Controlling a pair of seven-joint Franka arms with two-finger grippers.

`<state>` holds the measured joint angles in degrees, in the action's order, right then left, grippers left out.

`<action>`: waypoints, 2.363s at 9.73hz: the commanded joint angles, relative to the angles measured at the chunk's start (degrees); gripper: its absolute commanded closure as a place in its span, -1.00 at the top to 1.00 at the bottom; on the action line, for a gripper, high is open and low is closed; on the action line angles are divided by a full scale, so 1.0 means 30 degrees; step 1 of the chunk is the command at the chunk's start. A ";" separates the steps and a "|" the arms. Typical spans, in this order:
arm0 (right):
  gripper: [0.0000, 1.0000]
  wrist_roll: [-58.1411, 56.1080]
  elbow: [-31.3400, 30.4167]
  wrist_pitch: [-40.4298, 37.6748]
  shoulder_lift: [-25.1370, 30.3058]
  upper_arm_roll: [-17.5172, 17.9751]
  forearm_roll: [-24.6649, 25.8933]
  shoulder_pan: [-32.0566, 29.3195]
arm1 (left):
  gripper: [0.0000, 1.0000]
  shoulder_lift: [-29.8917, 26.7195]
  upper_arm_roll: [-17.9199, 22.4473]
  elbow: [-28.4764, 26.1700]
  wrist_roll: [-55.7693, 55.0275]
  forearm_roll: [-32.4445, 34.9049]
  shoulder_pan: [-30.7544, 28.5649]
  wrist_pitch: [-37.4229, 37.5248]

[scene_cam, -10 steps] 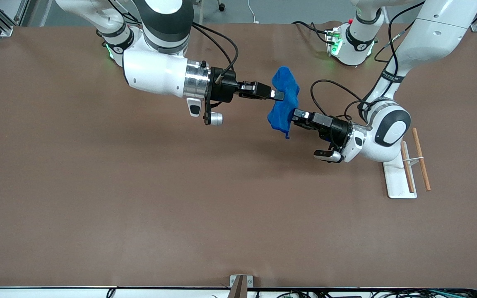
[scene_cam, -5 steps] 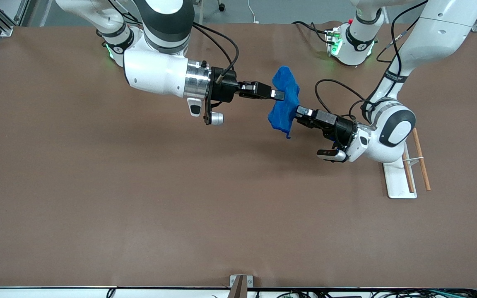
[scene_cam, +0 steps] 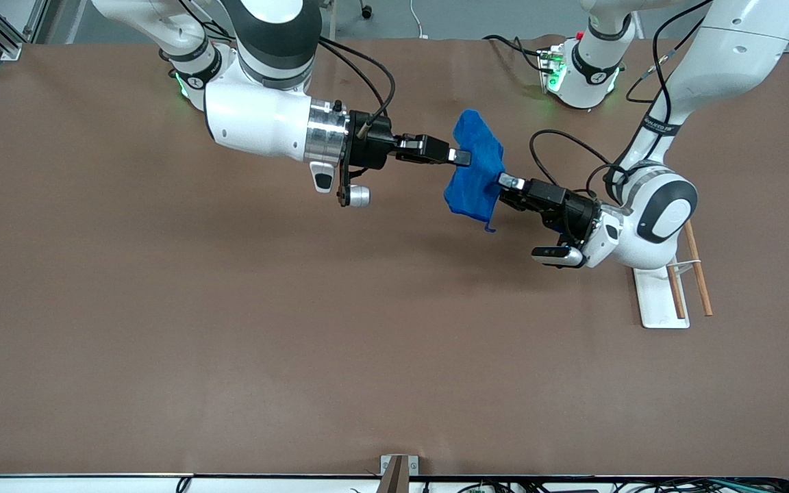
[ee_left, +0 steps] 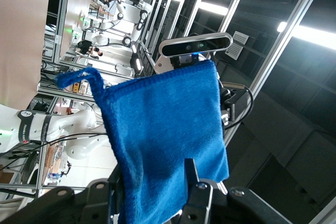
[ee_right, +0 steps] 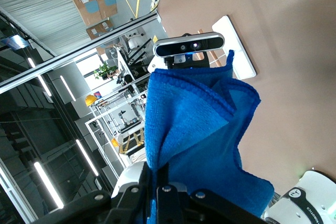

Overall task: Right arm passes towel to left arm to hang
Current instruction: 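Grasp the towel with the left gripper beside the right gripper, then open the right gripper and withdraw while the left gripper carries the towel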

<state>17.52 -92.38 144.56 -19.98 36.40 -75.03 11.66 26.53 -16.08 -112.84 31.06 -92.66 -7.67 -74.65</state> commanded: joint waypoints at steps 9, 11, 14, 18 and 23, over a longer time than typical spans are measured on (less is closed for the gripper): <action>0.99 -0.0333 -0.0170 0.0184 -0.0108 -0.0002 0.0132 -0.0137 | -1.00 -0.2659 0.0203 0.1190 -0.7261 0.0738 -0.0607 -0.4404; 1.00 -0.0246 -0.1223 -0.1096 0.0532 -0.0120 0.2880 -0.1741 | -1.00 -0.2631 0.0204 0.3061 -0.9694 0.4673 -0.0665 -0.5842; 1.00 -0.0128 -0.3357 -0.3209 0.2373 -0.1253 0.9200 -0.4177 | -1.00 -0.2428 0.0438 0.5960 -1.4313 0.9952 -0.1919 -0.5907; 1.00 -0.0041 -0.3806 -0.7605 0.3582 -0.7080 1.8507 -0.4093 | -1.00 -0.1987 0.0467 0.9309 -1.6944 2.2011 -0.2130 -0.5965; 1.00 -0.2722 -0.1497 -1.2196 0.4722 -1.2149 2.2872 -0.3948 | -1.00 -0.1256 0.0409 0.9487 -1.5663 3.1614 -0.3296 -0.6551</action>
<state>12.57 -98.29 112.21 -8.43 3.28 -7.52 -0.91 20.61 -14.63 -84.60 -18.36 -0.73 -15.87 -93.67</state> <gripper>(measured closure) 0.000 0.978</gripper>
